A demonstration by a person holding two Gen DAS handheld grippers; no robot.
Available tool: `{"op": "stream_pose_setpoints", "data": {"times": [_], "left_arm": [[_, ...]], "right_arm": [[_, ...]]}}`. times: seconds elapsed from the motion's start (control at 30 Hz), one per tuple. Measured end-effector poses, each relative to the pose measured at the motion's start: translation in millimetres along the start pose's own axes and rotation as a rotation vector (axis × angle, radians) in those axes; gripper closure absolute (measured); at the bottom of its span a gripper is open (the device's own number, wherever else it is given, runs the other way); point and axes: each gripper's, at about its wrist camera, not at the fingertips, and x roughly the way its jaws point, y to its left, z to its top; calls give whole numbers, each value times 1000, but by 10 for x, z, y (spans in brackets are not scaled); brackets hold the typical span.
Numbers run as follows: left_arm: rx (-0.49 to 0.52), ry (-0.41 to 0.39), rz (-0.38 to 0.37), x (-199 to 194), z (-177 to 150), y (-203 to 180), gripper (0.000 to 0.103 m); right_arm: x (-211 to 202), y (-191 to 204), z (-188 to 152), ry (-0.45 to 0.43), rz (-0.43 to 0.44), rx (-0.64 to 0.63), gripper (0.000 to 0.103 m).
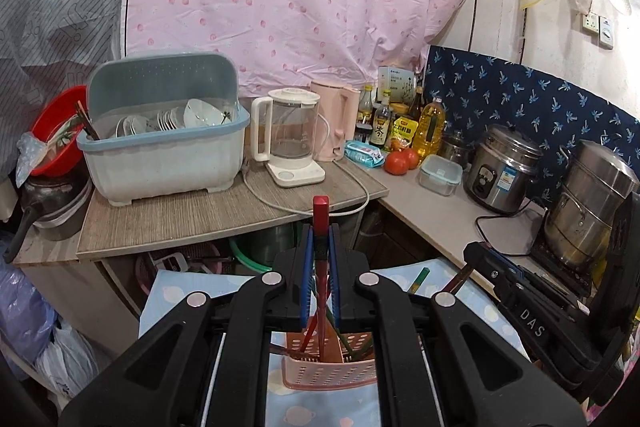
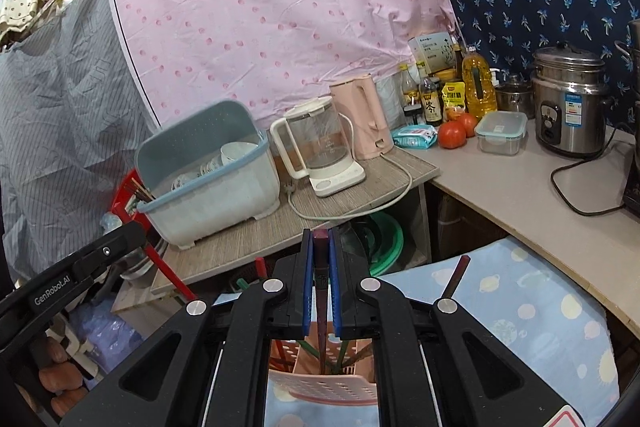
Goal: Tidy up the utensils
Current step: 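Lower the chopsticks into the basket and open both tools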
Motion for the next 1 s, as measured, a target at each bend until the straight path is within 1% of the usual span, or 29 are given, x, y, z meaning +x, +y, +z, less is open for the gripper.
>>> {"op": "stream_pose_setpoints", "data": {"times": [0.17, 0.2, 0.23, 0.27, 0.3, 0.33, 0.4, 0.67, 1.0], "left_arm": [[-12, 10, 13, 60, -51, 15, 95], [-15, 9, 16, 60, -62, 21, 94], [-17, 13, 21, 64, -66, 24, 90], [-21, 15, 25, 65, -69, 27, 76], [-23, 14, 28, 55, -78, 32, 59], [-23, 4, 41, 30, -91, 32, 51], [-9, -5, 48, -12, -114, 14, 50], [26, 17, 50, -129, -271, -93, 51], [64, 61, 52, -316, -608, -229, 51]], "right_arm": [[60, -35, -69, 24, -12, -2, 95], [67, -50, -87, 29, -16, 4, 92], [64, -61, -97, 29, -22, 7, 84], [53, -70, -106, 25, -28, 11, 78], [30, -80, -115, 18, -34, 15, 68], [5, -90, -121, 12, -37, 18, 64], [-47, -88, -131, 9, -41, 16, 64], [-240, -62, -258, 20, -53, -7, 64], [-544, -63, -597, 71, -101, -40, 64]]}}
